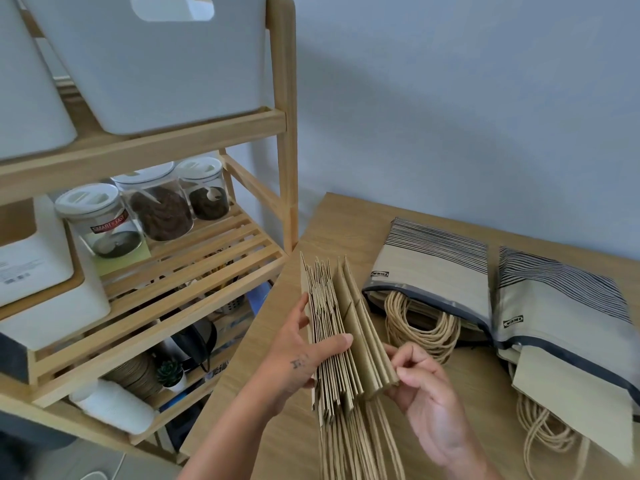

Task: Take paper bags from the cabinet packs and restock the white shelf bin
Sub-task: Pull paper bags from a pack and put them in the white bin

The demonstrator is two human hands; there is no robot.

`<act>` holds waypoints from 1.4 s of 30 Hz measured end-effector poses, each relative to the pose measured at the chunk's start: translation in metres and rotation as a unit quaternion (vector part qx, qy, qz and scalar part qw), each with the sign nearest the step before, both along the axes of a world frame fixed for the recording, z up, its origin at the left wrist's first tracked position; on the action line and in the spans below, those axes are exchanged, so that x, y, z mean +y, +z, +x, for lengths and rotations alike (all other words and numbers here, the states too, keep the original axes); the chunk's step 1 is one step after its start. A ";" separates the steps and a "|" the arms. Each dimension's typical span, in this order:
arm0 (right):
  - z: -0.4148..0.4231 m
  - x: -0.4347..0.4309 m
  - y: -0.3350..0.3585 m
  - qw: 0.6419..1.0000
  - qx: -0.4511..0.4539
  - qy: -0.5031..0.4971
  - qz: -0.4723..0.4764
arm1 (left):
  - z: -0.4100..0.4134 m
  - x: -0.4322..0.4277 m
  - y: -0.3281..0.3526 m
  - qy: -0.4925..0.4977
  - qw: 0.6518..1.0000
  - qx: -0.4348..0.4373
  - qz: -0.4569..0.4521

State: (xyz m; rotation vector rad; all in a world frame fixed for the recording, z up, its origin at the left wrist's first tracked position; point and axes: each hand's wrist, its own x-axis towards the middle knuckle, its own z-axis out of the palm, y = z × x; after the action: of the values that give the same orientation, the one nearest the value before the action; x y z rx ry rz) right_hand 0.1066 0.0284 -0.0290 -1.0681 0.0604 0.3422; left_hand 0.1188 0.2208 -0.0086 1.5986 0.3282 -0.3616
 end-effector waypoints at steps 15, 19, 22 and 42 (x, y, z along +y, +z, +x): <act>0.030 0.021 0.015 0.970 -0.118 0.012 -0.211 | -0.002 0.005 -0.001 -0.004 0.999 -0.035 -0.014; 0.029 0.021 0.017 0.970 -0.119 0.038 -0.211 | -0.002 0.008 -0.002 -0.028 0.998 -0.037 -0.037; 0.028 0.021 0.019 0.963 -0.138 0.048 -0.225 | -0.002 0.011 -0.003 -0.047 0.997 -0.033 -0.048; 0.026 0.017 0.021 0.952 -0.166 0.066 -0.250 | -0.005 0.007 -0.006 -0.059 0.994 -0.038 -0.081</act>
State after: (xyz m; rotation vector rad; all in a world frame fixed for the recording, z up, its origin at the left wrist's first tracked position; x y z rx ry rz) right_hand 0.1323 0.0453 -0.0081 -1.6263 -0.2399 0.2676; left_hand 0.1134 0.2281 -0.0142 1.4716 0.1427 -0.4056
